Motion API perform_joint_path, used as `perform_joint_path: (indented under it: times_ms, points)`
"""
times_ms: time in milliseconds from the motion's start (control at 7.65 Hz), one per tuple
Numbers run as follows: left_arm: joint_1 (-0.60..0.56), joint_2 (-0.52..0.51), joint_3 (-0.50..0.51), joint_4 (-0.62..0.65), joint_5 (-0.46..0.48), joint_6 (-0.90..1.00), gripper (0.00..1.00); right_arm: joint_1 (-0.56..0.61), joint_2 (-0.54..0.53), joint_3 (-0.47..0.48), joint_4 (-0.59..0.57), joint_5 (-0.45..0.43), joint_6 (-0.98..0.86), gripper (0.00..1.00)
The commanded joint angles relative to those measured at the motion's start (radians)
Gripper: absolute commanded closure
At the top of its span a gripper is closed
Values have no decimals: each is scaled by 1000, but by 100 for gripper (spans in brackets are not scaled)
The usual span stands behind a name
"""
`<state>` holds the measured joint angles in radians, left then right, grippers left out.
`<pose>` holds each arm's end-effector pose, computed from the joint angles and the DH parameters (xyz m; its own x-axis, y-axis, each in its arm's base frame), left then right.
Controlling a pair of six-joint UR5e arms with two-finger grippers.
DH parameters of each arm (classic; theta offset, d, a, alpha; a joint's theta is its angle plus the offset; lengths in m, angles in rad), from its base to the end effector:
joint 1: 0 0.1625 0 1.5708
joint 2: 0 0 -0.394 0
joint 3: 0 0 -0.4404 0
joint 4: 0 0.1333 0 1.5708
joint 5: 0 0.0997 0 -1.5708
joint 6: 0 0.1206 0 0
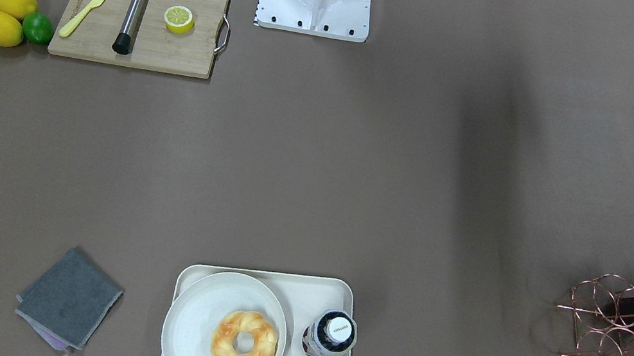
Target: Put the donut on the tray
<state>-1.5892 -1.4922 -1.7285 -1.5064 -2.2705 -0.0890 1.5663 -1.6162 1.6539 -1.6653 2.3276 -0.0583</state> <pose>-0.0650 -0.5080 0.6113 0.7604 -0.0934 -0.6427 0.0863 0.9954 -0.0426 0.0482 -0.5170 0.6327 0.7257 -0.0225 0.6876 0.0469 0.9988 -0.0167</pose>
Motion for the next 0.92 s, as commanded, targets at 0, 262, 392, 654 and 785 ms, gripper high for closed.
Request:
perform_joint_path:
  times_ms: [0, 262, 392, 654, 785]
  points:
    - [-2, 1, 0, 0, 0, 0, 2, 1, 6, 1, 2, 19, 0, 0]
    - [-3, 0, 1, 0, 0, 0, 2, 1, 9, 0, 2, 21, 2, 0]
    - [-5, 0, 1, 0, 0, 0, 2, 1, 9, 1, 2, 28, 2, 0]
    - [-6, 1, 1, 0, 0, 0, 2, 1, 6, 1, 2, 39, 2, 0]
    - [-8, 1, -2, 0, 0, 0, 2, 1, 3, 1, 5, 39, 2, 0]
